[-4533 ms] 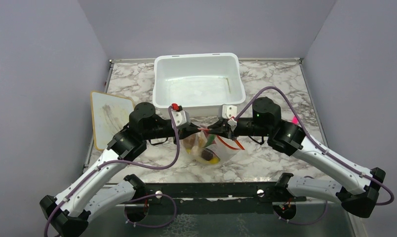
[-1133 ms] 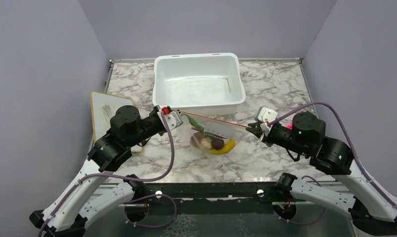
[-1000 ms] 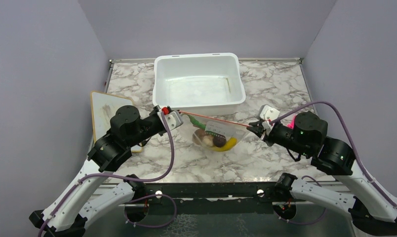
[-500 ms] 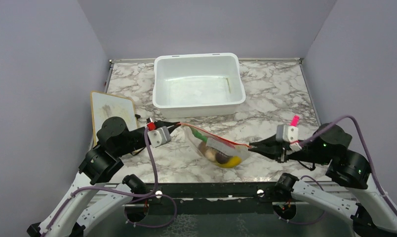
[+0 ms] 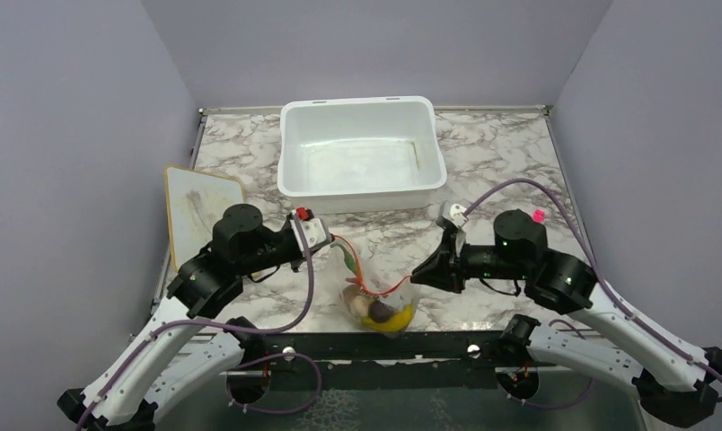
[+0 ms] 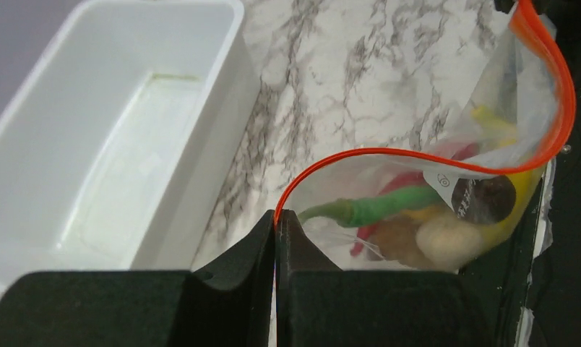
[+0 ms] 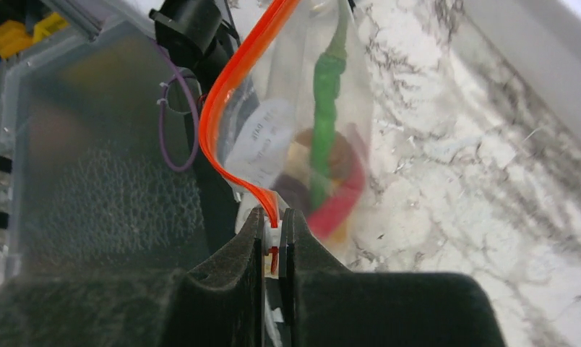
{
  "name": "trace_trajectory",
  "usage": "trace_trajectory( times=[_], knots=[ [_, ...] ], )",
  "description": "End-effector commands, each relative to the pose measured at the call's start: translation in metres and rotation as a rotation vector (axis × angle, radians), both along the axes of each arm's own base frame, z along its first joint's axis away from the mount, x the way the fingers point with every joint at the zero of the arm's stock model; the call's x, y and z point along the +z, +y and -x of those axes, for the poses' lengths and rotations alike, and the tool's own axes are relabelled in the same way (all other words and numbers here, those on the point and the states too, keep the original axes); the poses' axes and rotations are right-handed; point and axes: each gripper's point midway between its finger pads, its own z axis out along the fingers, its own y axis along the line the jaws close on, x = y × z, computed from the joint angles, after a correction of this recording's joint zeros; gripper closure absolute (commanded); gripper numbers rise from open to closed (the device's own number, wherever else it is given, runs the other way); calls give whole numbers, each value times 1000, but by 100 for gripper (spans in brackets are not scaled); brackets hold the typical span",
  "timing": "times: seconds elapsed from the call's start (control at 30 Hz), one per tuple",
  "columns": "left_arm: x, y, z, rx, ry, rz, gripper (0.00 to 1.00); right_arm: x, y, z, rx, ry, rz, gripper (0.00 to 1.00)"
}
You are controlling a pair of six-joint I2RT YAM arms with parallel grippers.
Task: Place the food in the zip-top bag and seal the zipper
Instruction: Place the zipper food storage bag at the center of the board.
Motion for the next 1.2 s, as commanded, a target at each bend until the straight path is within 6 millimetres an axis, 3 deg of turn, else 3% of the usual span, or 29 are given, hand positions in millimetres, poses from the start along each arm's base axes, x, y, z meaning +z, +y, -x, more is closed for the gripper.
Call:
trace_trajectory(
  times=[0.0,0.03,0.1,0.2,0.3,0.43,0.53,0.63,0.77,0.93,1.07,1.17],
  knots=[
    [-42,18,-28,215,118,-94,95,-24,19,-20,-173,270,19,99],
    [-48,19,-32,228,128,-116,100,-37,18,-23,-213,321,53,99],
    [-63,13,-27,163,166,-177,100,-60,15,-33,-306,372,100,99],
    [-79,9,-38,191,241,-239,100,-73,9,-52,-436,364,92,99],
    [-84,20,-68,368,229,-253,76,-76,0,-72,-551,308,86,99],
    [-59,8,-78,360,182,-166,44,-80,-20,-100,-705,210,152,99],
    [-37,-4,-77,315,171,-108,36,-84,-25,-106,-737,196,207,99],
    [-18,-7,-74,298,159,-58,29,-101,-28,-106,-774,241,260,99],
    [6,-7,-69,302,141,30,23,-130,-44,-108,-901,338,341,99],
    [19,-6,-66,308,132,76,21,-158,-78,-117,-1084,410,419,99],
    [21,-3,-68,323,114,71,20,-168,-117,-125,-1250,474,449,99],
    [21,1,-70,340,101,60,20,-166,-129,-129,-1315,505,402,99]
  ],
)
